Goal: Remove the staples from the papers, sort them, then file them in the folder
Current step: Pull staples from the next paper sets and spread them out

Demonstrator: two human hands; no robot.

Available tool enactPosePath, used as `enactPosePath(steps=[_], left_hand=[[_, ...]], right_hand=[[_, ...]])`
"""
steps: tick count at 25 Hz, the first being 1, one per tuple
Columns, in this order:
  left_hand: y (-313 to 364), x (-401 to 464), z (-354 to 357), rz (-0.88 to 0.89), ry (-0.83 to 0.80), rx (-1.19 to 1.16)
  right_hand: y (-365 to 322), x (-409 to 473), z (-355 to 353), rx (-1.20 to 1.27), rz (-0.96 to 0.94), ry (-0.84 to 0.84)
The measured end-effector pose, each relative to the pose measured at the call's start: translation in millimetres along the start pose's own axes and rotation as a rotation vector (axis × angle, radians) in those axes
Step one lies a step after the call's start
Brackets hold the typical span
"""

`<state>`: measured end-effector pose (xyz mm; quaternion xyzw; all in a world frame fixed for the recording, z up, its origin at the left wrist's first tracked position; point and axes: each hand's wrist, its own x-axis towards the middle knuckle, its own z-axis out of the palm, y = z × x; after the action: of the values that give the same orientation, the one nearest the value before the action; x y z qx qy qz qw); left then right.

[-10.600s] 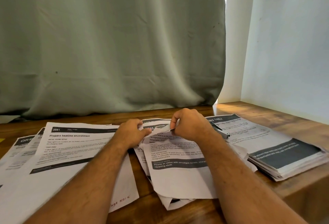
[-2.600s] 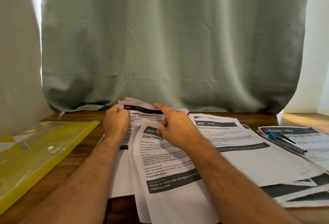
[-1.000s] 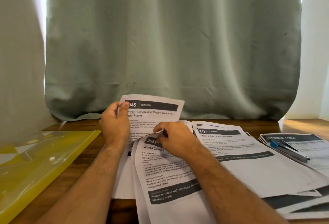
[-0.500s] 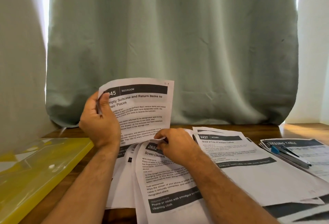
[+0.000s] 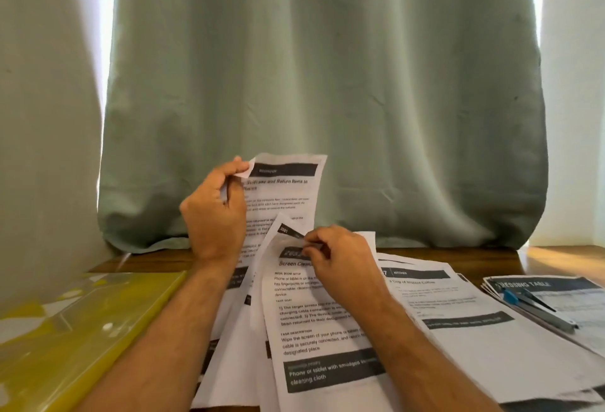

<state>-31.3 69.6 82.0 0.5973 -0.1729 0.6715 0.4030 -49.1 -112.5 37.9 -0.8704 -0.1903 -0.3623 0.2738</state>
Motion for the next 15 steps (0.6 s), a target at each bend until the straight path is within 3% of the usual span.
enactPosePath(steps=[9,12,15], left_hand=[[62.6,87.3,9.1,0.279,-0.059,-0.135],[86.1,104.9,8.4,0.201,-0.039,-0.245],[97.8,113.5,10.4,-0.086,-0.099,-0.44]], right_hand=[[-57.9,65.5,-87.7,0.095,-0.332,0.499],[-78.1,81.7,-117.0,0.107,-0.408,0.675],[-89.4,88.7,-137.1,0.104,-0.446,0.717]])
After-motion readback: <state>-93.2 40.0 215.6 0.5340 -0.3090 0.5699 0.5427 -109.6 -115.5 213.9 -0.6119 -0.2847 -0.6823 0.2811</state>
